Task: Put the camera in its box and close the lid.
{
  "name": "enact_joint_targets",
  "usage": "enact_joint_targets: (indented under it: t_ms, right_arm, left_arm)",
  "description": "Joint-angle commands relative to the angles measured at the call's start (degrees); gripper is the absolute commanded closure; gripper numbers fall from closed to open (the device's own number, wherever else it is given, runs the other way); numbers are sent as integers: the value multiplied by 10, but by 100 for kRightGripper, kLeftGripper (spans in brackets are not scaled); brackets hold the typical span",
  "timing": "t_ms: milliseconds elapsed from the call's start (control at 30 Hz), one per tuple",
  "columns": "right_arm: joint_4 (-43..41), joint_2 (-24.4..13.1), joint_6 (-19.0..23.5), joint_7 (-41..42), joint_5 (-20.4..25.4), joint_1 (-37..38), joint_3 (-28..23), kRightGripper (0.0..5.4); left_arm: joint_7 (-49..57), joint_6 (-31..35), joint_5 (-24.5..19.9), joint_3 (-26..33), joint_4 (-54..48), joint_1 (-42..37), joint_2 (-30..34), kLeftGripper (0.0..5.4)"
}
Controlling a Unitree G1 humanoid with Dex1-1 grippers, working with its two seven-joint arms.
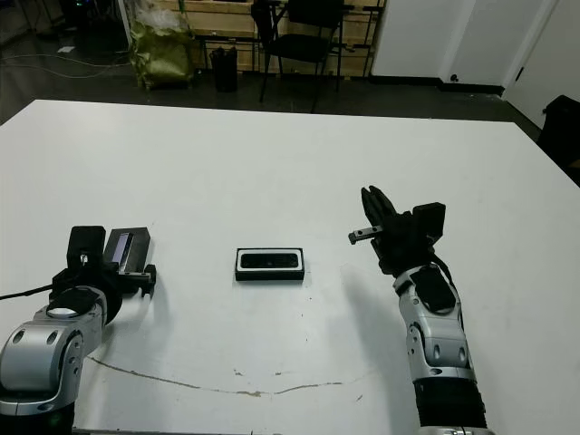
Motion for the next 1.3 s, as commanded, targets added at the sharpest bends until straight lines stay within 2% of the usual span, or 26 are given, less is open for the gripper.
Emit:
enact_joint_targets:
  t_ms: [33, 133, 233, 367, 400, 467, 533, 733, 833, 900, 1000, 1133, 1167, 1300]
  right_arm:
    - [1, -5, 2, 2, 1, 4, -3, 540]
    - [-2, -8, 7, -8, -12, 5, 0, 540]
    - [-11, -4, 14, -8, -6, 7, -2, 540]
    - [-5, -4, 9, 4, 5, 6, -4, 540]
    - [-9, -6, 13, 1, 3, 6, -3, 540]
    - [-11, -7, 12, -1, -1, 6, -2, 540]
    - [-9, -6, 11, -6, -5, 6, -2, 540]
    - [-3, -6, 9, -5, -4, 5, -3, 540]
    - [-6, -4, 7, -8, -6, 5, -2, 540]
    - [7, -4, -9, -1, -5, 3, -3, 540]
    - [26, -6, -24, 2, -6, -2, -4, 540]
    - [8, -8, -3, -5, -6, 1, -1, 540]
    - [13, -7, -9, -1, -4, 1, -2, 540]
    - [21, -7, -17, 1, -5, -1, -2, 540]
  left_arm:
    - [6, 22, -1, 21, 35, 11, -11, 2]
    - [-1, 6, -13, 40, 41, 16, -23, 2]
    - [1, -11, -24, 57, 47, 21, -37, 2]
    - [22, -20, -56, 134, 51, 8, -99, 45]
    - [34, -21, -59, 151, 53, 3, -114, 44]
    - [50, -38, -67, 181, 76, -6, -132, 11]
    - [58, -68, -74, 194, 101, -7, -139, 13]
    - [50, -83, -72, 160, 105, 5, -112, 148]
    - [22, -103, -64, 114, 106, 25, -71, 220]
    - [-1, -117, -62, 87, 110, 36, -41, 261]
    - [-18, -106, -41, 33, 104, 36, 14, 269]
    - [-45, -84, -25, -19, 87, 28, 77, 269]
    - [-48, -81, -21, -29, 84, 26, 88, 269]
    - [-76, -115, -20, -46, 93, 27, 122, 269]
